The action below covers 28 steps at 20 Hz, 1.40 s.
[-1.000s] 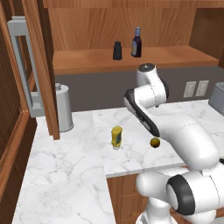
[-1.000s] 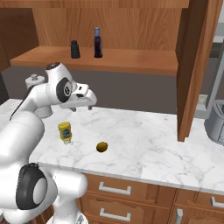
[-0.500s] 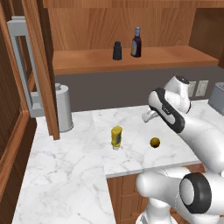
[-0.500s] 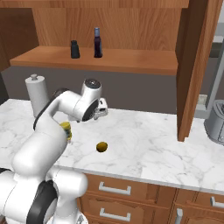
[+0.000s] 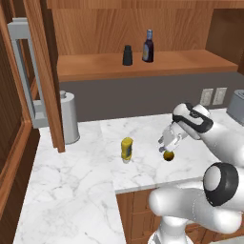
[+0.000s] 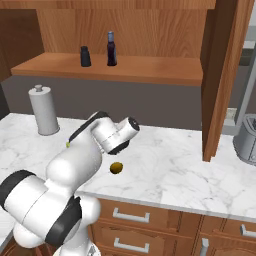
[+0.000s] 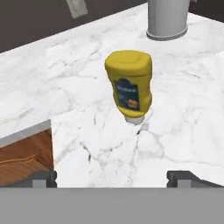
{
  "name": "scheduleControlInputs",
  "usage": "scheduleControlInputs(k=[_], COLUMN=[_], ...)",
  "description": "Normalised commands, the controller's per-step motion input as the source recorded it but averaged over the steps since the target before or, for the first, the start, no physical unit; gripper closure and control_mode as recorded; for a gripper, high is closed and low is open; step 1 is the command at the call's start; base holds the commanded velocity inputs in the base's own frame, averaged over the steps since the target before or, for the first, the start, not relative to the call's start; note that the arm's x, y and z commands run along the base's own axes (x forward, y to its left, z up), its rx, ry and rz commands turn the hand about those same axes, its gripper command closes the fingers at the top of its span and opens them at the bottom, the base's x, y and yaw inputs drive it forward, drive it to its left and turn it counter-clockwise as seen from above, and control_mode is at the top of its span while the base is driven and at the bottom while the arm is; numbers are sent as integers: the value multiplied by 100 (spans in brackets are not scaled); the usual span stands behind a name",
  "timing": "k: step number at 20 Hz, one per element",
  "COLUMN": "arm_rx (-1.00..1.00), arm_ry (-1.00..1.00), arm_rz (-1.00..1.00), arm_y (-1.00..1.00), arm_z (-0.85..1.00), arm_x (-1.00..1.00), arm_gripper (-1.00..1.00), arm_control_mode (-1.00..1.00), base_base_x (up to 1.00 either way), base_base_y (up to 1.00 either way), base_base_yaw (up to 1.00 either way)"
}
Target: There are various items on the counter. Only move the condiments/shakers into the cabinet.
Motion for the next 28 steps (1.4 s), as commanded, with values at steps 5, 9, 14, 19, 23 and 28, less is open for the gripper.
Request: scheduleControlInputs(k=[5, 9, 14, 19, 23, 28], arm_rx=[10, 22, 6, 13, 12, 3], arm_ry=[-18, -15, 0, 2, 3, 10], arm_rz=[59, 25, 2, 1, 0, 0], arm_y=[25, 13, 0, 0, 0, 10], arm_z=[-47, -7, 22, 32, 10, 0], arm_x=[0, 3, 0, 21, 42, 48], arm_gripper=[-100, -100, -100, -100, -100, -100], arm_control_mode=[-100, -100, -100, -100, -100, -100], base_base_x=[0, 0, 0, 0, 0, 0], base_base_y=[0, 0, 0, 0, 0, 0], base_base_yaw=[0, 0, 0, 0, 0, 0])
